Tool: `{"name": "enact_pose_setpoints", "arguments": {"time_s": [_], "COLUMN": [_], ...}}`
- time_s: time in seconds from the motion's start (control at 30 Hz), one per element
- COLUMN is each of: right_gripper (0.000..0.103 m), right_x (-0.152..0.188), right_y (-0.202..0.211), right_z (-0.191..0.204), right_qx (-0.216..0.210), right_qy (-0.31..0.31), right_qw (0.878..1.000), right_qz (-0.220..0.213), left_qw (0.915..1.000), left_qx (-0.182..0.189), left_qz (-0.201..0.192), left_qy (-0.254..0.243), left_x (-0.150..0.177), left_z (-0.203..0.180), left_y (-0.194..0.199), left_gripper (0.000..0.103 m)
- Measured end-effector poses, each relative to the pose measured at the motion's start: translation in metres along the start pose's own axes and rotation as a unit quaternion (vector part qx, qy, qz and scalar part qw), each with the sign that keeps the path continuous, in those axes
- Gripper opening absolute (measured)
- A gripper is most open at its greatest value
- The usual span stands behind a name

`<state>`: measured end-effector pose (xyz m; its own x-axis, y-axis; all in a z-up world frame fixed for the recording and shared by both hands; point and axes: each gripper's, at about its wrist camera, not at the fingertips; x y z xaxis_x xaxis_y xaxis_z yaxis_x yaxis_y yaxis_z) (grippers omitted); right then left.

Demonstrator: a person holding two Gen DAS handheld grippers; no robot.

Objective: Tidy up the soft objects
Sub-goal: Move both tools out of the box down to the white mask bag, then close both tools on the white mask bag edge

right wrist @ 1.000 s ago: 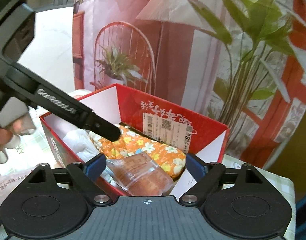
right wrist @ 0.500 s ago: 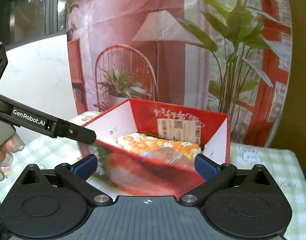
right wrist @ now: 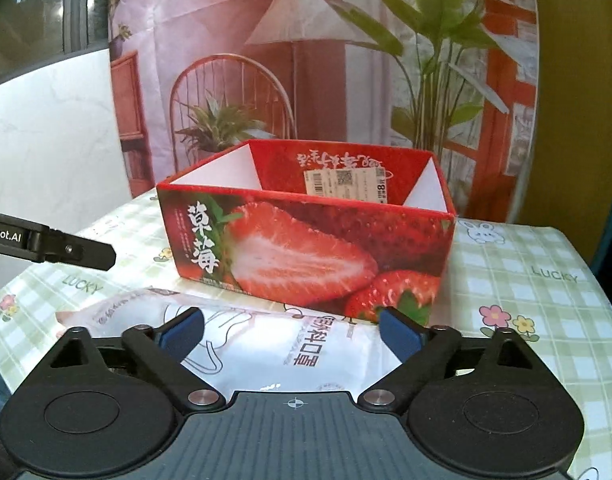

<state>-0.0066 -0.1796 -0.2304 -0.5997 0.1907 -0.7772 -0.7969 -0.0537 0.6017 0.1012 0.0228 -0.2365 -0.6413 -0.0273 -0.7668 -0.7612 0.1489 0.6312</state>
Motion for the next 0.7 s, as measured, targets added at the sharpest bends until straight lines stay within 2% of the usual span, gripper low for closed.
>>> {"name": "enact_pose_setpoints", "arguments": {"time_s": [0.07,0.13,0.27,0.33,0.5,0.7], "right_gripper": [0.069,0.054,0.032,0.028,0.028,0.028], "right_x": [0.004,0.004,0.014,0.022,0.037,0.041], "right_y": [-0.008,-0.017,-0.032,-0.037,-0.043,-0.045], "right_z": [0.003,0.004,0.007,0.009,0.013,0.007], "right_qx": [0.003,0.001,-0.022,-0.039,-0.052,-0.062], "right_qy": [0.018,0.027,0.023,0.019,0.032,0.021], "right_qw": [1.000,1.000,0.999,0.998,0.996,0.996], "right_qz": [0.005,0.013,0.036,0.049,0.064,0.063], "left_qw": [1.0000,1.0000,0.9999,0.9996,0.9983,0.9971], "left_qx": [-0.006,-0.008,-0.003,-0.003,-0.001,0.001], "left_qz": [0.001,0.003,0.005,0.012,0.038,0.050], "left_qy": [0.000,0.001,0.014,0.025,0.045,0.057], "left_x": [0.004,0.007,0.012,0.015,0.021,0.026], "left_z": [0.001,0.003,0.009,0.012,0.015,0.020], "left_y": [-0.003,-0.006,-0.012,-0.018,-0.033,-0.041], "left_gripper": [0.074,0.070,0.064,0.063,0.062,0.062]}}
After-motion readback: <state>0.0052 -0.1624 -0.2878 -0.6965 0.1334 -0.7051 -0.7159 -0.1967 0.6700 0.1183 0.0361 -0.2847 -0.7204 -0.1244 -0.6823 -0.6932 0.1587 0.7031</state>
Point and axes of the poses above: each gripper's, at about its wrist camera, not at the fingertips, and y roughly against the way its jaws point, z to its left, x to its underside, and after that the axes turned 7 degrees about -x, right-handed
